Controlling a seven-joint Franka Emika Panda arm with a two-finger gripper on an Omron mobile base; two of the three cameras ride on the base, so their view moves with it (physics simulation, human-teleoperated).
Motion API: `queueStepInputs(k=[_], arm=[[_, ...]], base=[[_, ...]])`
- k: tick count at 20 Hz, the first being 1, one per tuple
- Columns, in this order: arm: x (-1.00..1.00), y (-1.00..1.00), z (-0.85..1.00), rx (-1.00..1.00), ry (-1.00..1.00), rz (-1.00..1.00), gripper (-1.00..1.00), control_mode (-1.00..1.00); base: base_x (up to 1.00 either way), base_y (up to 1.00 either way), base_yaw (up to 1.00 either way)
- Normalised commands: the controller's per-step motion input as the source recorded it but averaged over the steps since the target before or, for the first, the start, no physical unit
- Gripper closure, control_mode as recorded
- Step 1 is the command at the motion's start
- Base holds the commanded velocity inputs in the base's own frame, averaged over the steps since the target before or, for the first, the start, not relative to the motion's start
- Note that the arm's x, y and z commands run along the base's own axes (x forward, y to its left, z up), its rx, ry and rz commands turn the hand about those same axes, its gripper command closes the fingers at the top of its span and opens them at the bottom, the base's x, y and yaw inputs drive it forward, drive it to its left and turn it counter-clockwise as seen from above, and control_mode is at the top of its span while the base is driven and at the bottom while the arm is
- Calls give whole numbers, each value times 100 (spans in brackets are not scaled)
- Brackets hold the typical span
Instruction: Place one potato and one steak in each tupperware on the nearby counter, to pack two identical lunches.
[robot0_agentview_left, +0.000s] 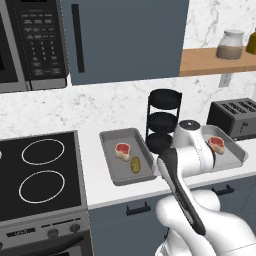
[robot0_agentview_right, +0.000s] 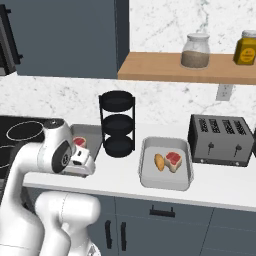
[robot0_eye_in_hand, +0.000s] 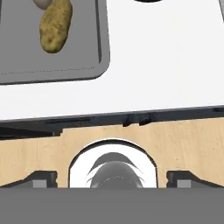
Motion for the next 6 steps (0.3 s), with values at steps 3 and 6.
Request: queueStepInputs(k=[3, 6], arm=[[-32, -17, 12, 0, -1, 0, -100, -100], [-14, -13, 25, 0, 0, 0, -100, -100]], base=[[0, 0, 0], [0, 0, 0]])
